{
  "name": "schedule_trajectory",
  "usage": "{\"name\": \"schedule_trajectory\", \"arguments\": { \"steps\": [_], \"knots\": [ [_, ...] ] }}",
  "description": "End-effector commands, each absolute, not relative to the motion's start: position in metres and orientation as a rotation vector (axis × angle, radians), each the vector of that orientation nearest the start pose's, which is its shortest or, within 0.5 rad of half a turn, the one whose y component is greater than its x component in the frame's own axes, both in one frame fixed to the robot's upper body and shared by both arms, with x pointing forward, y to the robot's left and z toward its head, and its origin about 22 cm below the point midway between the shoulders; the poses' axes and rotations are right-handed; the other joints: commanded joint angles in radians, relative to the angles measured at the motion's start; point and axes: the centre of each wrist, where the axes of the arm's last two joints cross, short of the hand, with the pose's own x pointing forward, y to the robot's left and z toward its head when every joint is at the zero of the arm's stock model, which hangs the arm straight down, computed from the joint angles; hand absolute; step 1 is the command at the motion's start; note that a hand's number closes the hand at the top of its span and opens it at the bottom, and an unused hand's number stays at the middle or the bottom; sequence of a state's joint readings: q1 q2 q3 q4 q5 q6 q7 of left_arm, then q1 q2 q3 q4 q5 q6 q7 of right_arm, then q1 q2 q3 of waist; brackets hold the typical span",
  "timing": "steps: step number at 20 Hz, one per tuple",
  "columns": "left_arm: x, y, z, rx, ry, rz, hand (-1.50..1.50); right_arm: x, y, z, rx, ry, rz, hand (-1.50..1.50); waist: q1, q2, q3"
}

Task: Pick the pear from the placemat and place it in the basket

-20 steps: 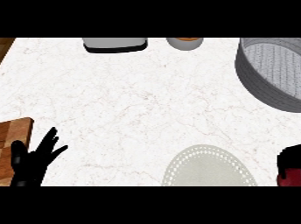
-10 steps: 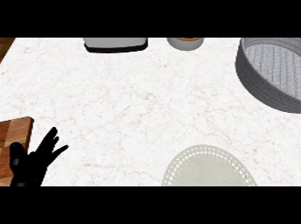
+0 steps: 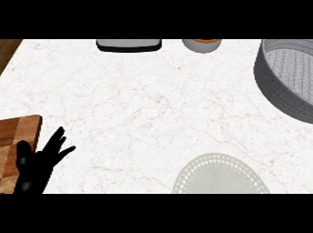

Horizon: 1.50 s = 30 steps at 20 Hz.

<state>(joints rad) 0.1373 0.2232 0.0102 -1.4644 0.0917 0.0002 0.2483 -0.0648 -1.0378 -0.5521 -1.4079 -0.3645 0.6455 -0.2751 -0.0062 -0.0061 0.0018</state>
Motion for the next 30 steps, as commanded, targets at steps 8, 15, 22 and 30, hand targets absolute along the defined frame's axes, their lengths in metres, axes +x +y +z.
{"name": "schedule_trajectory", "arguments": {
  "steps": [8, 15, 22, 30],
  "knots": [
    [0.205, 0.283, -0.043, 0.136, -1.035, -0.064, 0.0, 0.267, -0.517, 0.307, -0.481, -1.786, 0.608, 1.5, 0.04, 0.013, -0.002],
    [0.214, 0.279, -0.043, 0.142, -1.028, -0.042, 0.0, 0.316, -0.501, 0.267, -0.482, -1.805, 0.64, 1.5, 0.039, 0.014, -0.001],
    [0.215, 0.276, -0.044, 0.135, -1.035, -0.066, 0.0, 0.348, -0.501, 0.235, -0.398, -1.71, 0.542, 1.5, 0.055, 0.021, 0.0],
    [0.205, 0.289, -0.043, 0.133, -1.035, -0.074, 0.0, 0.338, -0.53, 0.213, -0.307, -1.694, 0.444, 1.5, 0.061, 0.025, 0.001]
  ]
}}
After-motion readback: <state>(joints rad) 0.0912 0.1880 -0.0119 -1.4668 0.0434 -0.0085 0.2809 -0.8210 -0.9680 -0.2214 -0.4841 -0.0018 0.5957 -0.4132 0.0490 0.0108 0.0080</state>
